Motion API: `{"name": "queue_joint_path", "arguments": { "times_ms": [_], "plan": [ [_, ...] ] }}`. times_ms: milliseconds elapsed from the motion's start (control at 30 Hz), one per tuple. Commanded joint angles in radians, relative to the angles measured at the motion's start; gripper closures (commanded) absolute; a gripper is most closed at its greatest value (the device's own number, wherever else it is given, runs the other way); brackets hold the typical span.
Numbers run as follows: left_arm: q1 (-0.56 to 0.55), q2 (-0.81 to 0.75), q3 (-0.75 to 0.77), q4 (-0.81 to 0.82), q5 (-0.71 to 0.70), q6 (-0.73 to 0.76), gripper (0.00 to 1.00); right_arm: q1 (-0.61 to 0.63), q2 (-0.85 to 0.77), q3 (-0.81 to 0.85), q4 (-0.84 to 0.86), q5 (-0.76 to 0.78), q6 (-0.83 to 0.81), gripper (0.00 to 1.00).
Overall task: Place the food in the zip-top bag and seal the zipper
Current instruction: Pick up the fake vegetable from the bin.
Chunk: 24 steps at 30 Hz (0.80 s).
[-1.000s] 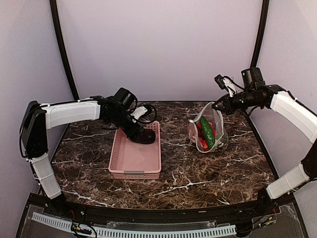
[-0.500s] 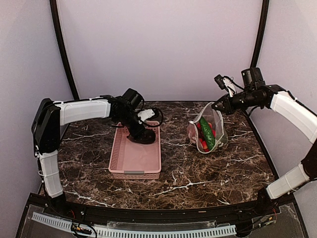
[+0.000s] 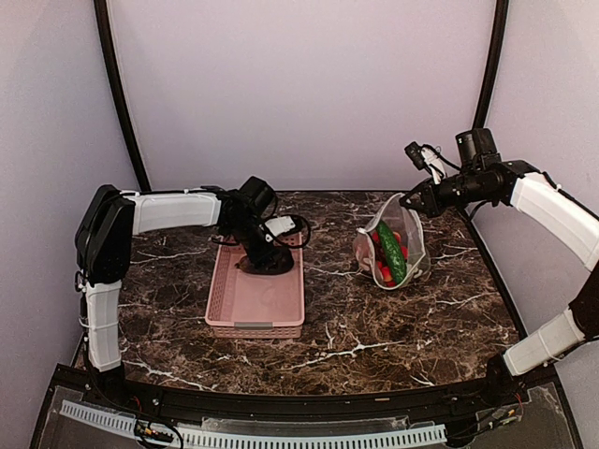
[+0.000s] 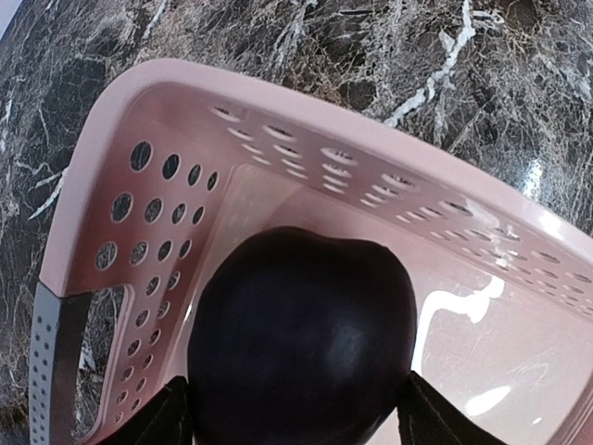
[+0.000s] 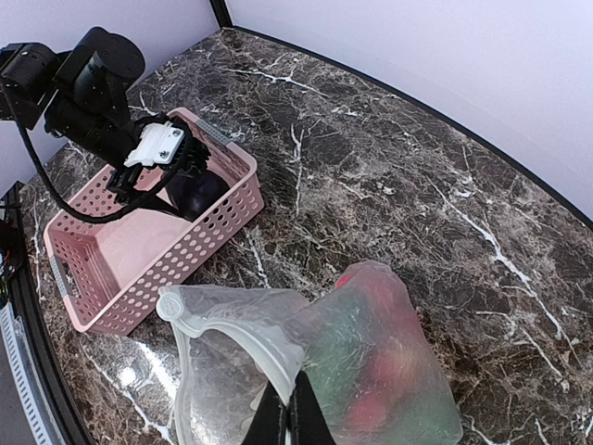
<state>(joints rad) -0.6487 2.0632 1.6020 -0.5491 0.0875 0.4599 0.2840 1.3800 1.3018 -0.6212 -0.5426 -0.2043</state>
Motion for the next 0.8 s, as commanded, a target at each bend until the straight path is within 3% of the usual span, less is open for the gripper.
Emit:
{"name": "queue_joint_path", "arguments": {
  "times_ms": [0, 67, 167, 233, 767],
  "plan": [
    [-0.003, -0.006, 0.017, -0.083, -0.045, -0.054, 0.27, -0.001, -0.025, -0.011, 0.036, -0.007, -0.003, 1.00],
    [-0.004, -0.006, 0.013, -0.118, -0.062, -0.085, 0.25, -0.001, -0.027, -0.009, 0.036, -0.008, -0.004, 1.00],
    [-0.006, -0.006, -0.009, -0.131, -0.051, -0.105, 0.03, -0.001, -0.023, -0.007, 0.038, -0.017, -0.004, 1.00],
    [-0.006, -0.006, -0.016, -0.133, -0.044, -0.114, 0.01, -0.001, -0.021, -0.009, 0.038, -0.022, -0.004, 1.00],
    [-0.008, -0.011, 0.002, -0.187, -0.071, -0.150, 0.23, -0.001, -0.033, -0.018, 0.042, -0.029, -0.006, 1.00]
  ]
}}
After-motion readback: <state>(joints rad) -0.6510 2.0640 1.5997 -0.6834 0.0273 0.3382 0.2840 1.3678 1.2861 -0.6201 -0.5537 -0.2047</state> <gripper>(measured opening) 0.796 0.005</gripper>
